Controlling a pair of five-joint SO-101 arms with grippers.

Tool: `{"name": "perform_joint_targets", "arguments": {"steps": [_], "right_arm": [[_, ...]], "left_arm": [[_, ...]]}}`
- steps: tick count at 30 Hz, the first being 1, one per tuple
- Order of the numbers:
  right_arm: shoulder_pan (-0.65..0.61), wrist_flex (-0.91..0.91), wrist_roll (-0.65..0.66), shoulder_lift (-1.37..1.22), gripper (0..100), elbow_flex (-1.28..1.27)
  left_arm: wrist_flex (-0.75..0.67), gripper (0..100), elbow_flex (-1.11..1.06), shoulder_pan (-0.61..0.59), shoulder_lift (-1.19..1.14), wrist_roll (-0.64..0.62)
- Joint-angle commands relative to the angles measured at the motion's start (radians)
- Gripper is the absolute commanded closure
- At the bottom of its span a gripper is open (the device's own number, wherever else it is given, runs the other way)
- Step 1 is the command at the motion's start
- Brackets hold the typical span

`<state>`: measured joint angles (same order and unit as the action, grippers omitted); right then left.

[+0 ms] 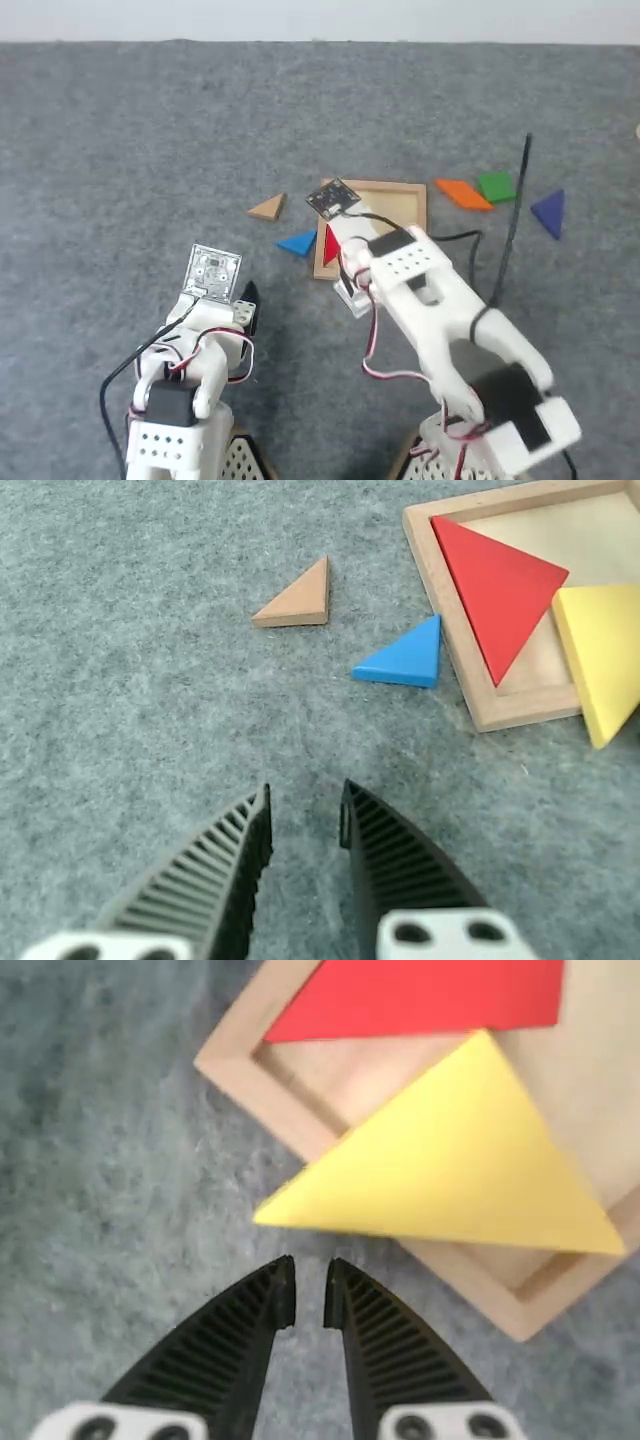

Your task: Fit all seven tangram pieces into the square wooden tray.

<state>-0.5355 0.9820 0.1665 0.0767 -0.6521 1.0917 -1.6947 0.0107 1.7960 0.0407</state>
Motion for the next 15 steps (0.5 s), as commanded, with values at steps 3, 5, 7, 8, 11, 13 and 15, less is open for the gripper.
{"name": "perform_joint_targets", "arguments": {"steps": [3, 5, 7, 8, 11, 13, 15], "right_arm": [[0.001, -0.018, 0.003, -0.053, 92.3, 0.14], [0.001, -0.018, 0.003, -0.096, 92.3, 0.183], [0.001, -0.018, 0.003, -0.148, 92.3, 0.226], [0.001, -0.018, 0.003, -0.174, 92.3, 0.247], [-0.005, -0.018, 0.002, -0.222, 92.3, 0.292], [-0.007, -0.033, 0.002, -0.217, 92.3, 0.301], [-0.007, -0.058, -0.018, -0.191, 92.3, 0.293]], "left_arm": [[0.003, 89, 0.012, 0.006, 0.014, -0.008], [0.003, 89, 0.012, 0.006, 0.014, -0.008], [0.003, 89, 0.012, 0.006, 0.014, -0.008], [0.003, 89, 0.012, 0.006, 0.014, -0.008], [0.003, 89, 0.012, 0.006, 0.014, -0.008], [0.003, 89, 0.012, 0.006, 0.014, -0.008], [0.003, 89, 0.012, 0.006, 0.014, -0.008]]}}
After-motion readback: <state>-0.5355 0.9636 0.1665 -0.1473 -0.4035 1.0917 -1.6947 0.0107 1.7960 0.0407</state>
